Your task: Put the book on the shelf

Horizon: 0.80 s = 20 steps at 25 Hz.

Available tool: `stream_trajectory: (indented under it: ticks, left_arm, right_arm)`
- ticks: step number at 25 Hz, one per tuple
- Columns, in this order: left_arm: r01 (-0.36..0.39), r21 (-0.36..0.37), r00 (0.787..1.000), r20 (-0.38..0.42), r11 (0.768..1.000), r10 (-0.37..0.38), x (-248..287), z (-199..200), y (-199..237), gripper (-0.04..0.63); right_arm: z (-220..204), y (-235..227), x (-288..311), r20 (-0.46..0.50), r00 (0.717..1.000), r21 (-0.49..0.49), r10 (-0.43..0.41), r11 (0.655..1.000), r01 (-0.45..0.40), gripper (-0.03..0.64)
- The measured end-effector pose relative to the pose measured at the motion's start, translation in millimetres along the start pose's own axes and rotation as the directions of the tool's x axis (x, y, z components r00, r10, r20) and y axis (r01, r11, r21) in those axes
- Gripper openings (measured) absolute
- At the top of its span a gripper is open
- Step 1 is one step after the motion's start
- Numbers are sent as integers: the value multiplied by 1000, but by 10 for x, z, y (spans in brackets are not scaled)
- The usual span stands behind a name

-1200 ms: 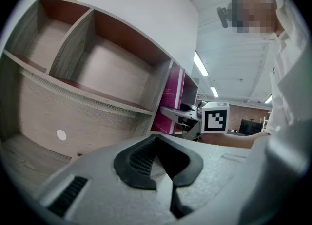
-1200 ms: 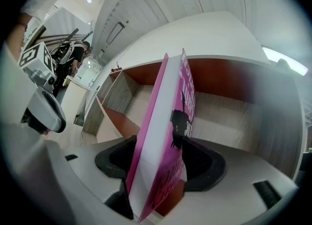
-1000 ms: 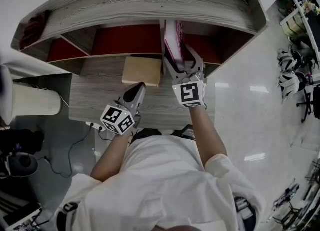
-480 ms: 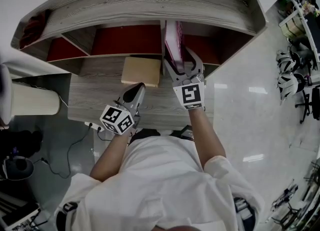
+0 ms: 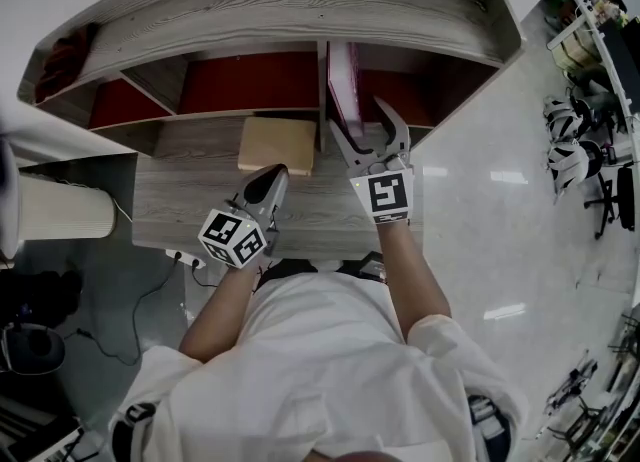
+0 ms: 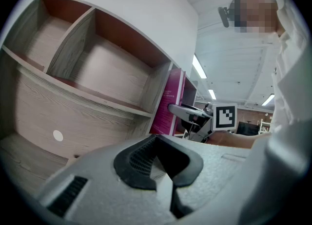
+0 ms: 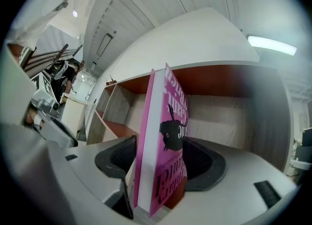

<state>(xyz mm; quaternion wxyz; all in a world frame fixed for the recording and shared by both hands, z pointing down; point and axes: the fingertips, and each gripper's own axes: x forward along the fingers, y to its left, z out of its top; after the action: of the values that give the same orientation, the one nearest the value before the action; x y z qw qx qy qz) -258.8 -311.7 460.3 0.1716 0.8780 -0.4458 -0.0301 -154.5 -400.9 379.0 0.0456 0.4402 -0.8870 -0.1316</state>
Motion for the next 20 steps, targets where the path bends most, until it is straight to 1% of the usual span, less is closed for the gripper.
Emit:
stream_trajectory:
  ticks: [6, 10, 14, 18, 20]
  left_arm:
    - [48, 0, 999, 9, 999, -48, 17, 61, 21, 9]
    - [84, 2, 996, 14, 996, -84, 13, 101, 39, 9]
    - [126, 1, 992, 18, 992, -126, -26, 129, 54, 9]
    - [161, -3, 987, 18, 987, -161, -94, 134, 79, 9]
    - [171, -1, 985, 17, 985, -171, -119, 123, 86, 9]
  right_arm:
    - [54, 10, -129, -4, 1000, 92, -30, 995, 30, 258]
    - [17, 15, -280, -25, 997, 102, -76, 992, 79, 258]
    - [53, 13, -493, -29, 991, 161, -131, 978, 134, 256]
    - [99, 46, -721, -46, 984, 192, -174, 965, 179, 255]
    - [116, 51, -853, -52, 979, 209, -198, 956, 204, 232]
